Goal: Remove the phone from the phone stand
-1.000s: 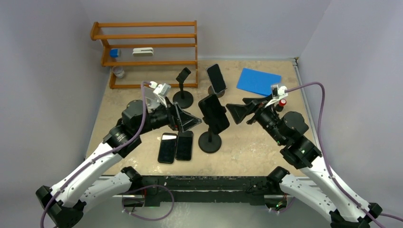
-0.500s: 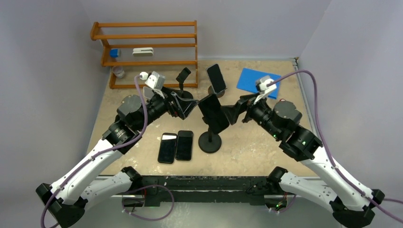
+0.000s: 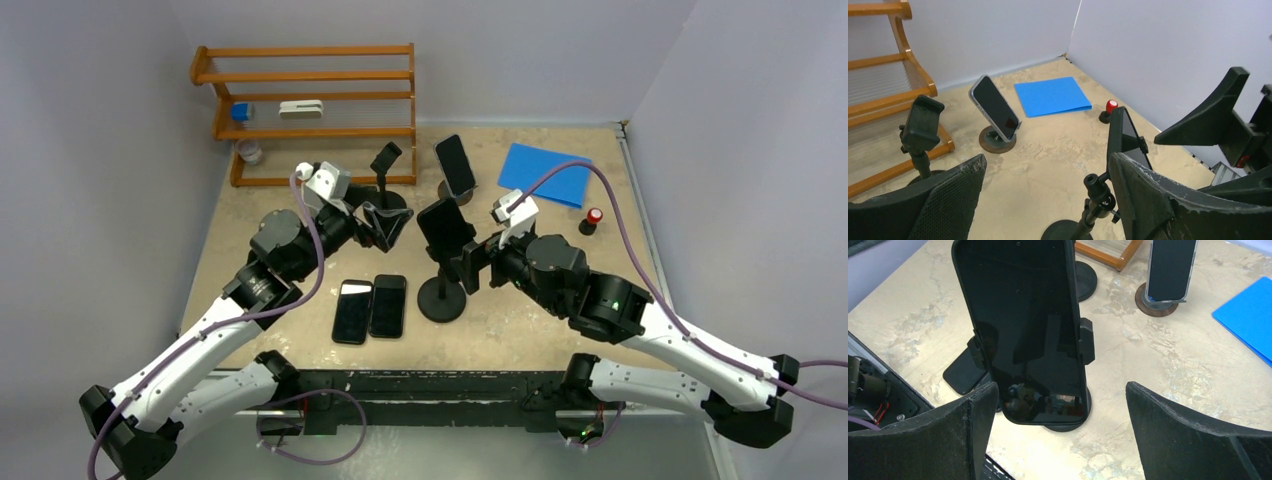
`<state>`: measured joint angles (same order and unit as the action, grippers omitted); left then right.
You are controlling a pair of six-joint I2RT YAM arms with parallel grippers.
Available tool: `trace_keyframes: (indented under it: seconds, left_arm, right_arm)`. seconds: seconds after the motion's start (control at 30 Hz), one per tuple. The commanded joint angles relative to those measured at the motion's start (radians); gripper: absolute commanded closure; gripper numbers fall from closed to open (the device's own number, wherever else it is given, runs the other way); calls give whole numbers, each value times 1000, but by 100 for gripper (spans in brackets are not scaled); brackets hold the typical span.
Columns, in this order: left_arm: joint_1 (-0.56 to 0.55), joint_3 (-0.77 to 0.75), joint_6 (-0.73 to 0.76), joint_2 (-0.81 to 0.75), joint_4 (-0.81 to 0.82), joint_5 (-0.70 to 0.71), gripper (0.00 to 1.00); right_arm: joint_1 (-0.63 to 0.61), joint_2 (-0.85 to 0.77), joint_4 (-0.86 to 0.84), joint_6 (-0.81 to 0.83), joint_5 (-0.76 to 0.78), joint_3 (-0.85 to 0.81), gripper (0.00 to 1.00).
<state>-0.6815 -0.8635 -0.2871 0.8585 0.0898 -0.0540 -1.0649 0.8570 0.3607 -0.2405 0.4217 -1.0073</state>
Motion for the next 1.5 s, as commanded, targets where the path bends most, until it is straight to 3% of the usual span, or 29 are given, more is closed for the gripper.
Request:
trace_keyframes:
  seconds: [0.0, 0.3, 0.5, 0.73, 1.47]
  left_arm:
    - [0, 20, 12, -4, 57, -12, 10]
    - [0, 16, -33, 13, 45, -112, 10]
    - [0, 24, -24, 4, 46, -113, 10]
    - [-1, 26, -24, -2, 47, -123, 10]
    - [-3, 26, -26, 4, 45, -152, 10]
  right_arm:
    - [-12, -7, -26, 29, 14, -4, 1]
    - [-37, 15, -52, 54, -20, 15, 1]
    - [-41, 15, -89, 65, 26, 41, 2]
    - [-41, 6, -114, 113, -76, 57, 1]
    - [-41, 62, -148, 99, -21, 58, 1]
